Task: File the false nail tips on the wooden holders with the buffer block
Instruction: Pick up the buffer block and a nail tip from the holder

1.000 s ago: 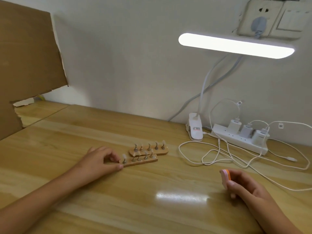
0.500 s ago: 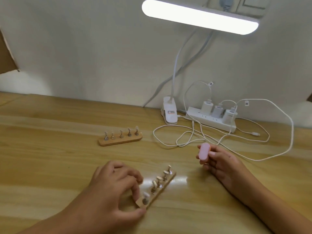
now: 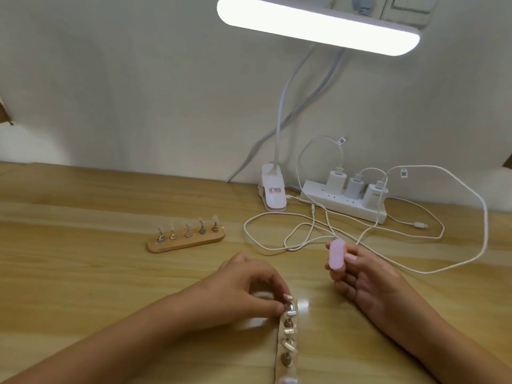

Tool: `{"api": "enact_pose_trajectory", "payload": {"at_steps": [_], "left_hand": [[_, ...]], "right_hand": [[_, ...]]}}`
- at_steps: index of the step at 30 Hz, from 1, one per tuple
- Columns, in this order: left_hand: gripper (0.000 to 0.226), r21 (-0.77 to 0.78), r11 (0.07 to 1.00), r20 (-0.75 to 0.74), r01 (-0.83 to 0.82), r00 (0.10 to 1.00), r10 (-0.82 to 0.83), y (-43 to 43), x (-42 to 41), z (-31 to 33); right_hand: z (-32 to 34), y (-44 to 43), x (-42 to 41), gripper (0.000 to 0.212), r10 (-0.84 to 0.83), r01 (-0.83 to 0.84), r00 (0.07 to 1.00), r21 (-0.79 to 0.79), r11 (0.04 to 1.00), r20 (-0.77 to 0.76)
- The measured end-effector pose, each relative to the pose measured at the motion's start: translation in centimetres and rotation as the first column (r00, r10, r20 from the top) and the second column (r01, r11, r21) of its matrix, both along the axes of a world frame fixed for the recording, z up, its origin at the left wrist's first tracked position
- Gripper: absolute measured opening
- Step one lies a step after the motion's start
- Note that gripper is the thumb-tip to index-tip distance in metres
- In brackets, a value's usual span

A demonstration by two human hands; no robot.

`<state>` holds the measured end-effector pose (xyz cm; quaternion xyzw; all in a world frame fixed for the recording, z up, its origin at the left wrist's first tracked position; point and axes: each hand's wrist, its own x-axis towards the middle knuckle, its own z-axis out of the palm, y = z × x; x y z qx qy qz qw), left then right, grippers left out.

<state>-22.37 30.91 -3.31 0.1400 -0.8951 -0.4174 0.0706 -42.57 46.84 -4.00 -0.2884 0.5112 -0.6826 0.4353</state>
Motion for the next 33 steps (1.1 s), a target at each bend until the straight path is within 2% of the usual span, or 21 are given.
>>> {"api": "enact_pose_trajectory", "payload": {"at_steps": [4,6,7,9,12,13,16,20,21,24,25,26,28,29,32,33], "left_hand": [[0.018,-0.049,0.998,-0.048,0.027,0.998,-0.029,0.4,0.2,-0.4],[0.016,-0.121,0.992,-0.101,0.026,0.994,-0.038,0.9,0.0,-0.5],[0.013,-0.138,0.99,-0.125,0.025,0.991,-0.043,1.2,-0.1,-0.5],[0.01,-0.106,0.994,-0.156,0.013,0.987,-0.029,1.7,-0.4,-0.3],[0.01,0.074,0.996,-0.167,-0.055,0.984,0.067,2.1,-0.7,0.0],[0.009,0.159,0.985,-0.186,-0.066,0.978,0.095,2.3,-0.9,0.0],[0.009,0.353,0.93,-0.254,-0.105,0.946,0.203,2.7,-0.9,-0.6],[0.015,0.365,0.917,-0.258,-0.157,0.93,0.262,2.6,-0.8,-1.3],[0.015,0.356,0.92,-0.252,-0.164,0.931,0.263,2.6,-0.9,-1.4],[0.012,0.343,0.926,-0.242,-0.156,0.938,0.248,2.5,-1.0,-1.2],[0.011,0.339,0.929,-0.24,-0.147,0.941,0.237,2.5,-0.9,-1.2],[0.009,0.336,0.932,-0.242,-0.138,0.944,0.226,2.5,-0.9,-1.2],[0.006,0.336,0.935,-0.257,-0.117,0.943,0.211,2.4,-0.7,-1.2],[0.006,0.334,0.936,-0.265,-0.107,0.943,0.203,2.4,-0.7,-1.2],[0.007,0.338,0.936,-0.278,-0.098,0.94,0.199,2.4,-0.7,-1.2],[0.009,0.339,0.936,-0.281,-0.094,0.939,0.196,2.4,-0.7,-1.2]], "right_hand": [[-0.1,0.1,0.9,0.038,-0.047,0.046,0.996,-0.017,0.999,-0.079],[0.1,0.3,1.6,0.029,-0.073,0.062,0.966,-0.053,0.997,-0.25],[0.1,0.6,1.9,0.027,-0.123,0.097,0.911,-0.086,0.992,-0.394],[0.4,1.0,2.6,0.026,-0.274,0.168,0.721,-0.224,0.96,-0.637],[0.3,1.1,3.9,0.025,-0.378,0.079,0.507,-0.395,0.915,-0.775],[0.2,1.1,4.3,0.027,-0.372,0.042,0.465,-0.399,0.916,-0.804],[0.1,1.1,4.6,0.03,-0.344,0.007,0.415,-0.375,0.927,-0.843],[0.2,0.9,4.4,0.025,-0.353,0.043,0.383,-0.366,0.93,-0.853],[0.2,0.6,4.5,0.026,-0.35,0.053,0.406,-0.361,0.931,-0.844],[0.6,-0.8,5.0,0.027,-0.312,0.084,0.615,-0.334,0.939,-0.724],[0.6,-1.2,5.2,0.028,-0.296,0.077,0.638,-0.323,0.943,-0.711],[0.6,-1.5,5.4,0.029,-0.295,0.065,0.601,-0.323,0.944,-0.743],[0.4,-1.8,5.4,0.033,-0.303,0.029,0.469,-0.328,0.944,-0.83],[0.3,-1.8,5.1,0.032,-0.301,0.019,0.442,-0.327,0.945,-0.845],[0.2,-1.4,4.4,0.03,-0.305,0.031,0.525,-0.341,0.94,-0.795],[0.3,-1.2,4.5,0.029,-0.315,0.02,0.521,-0.358,0.934,-0.793]]}}
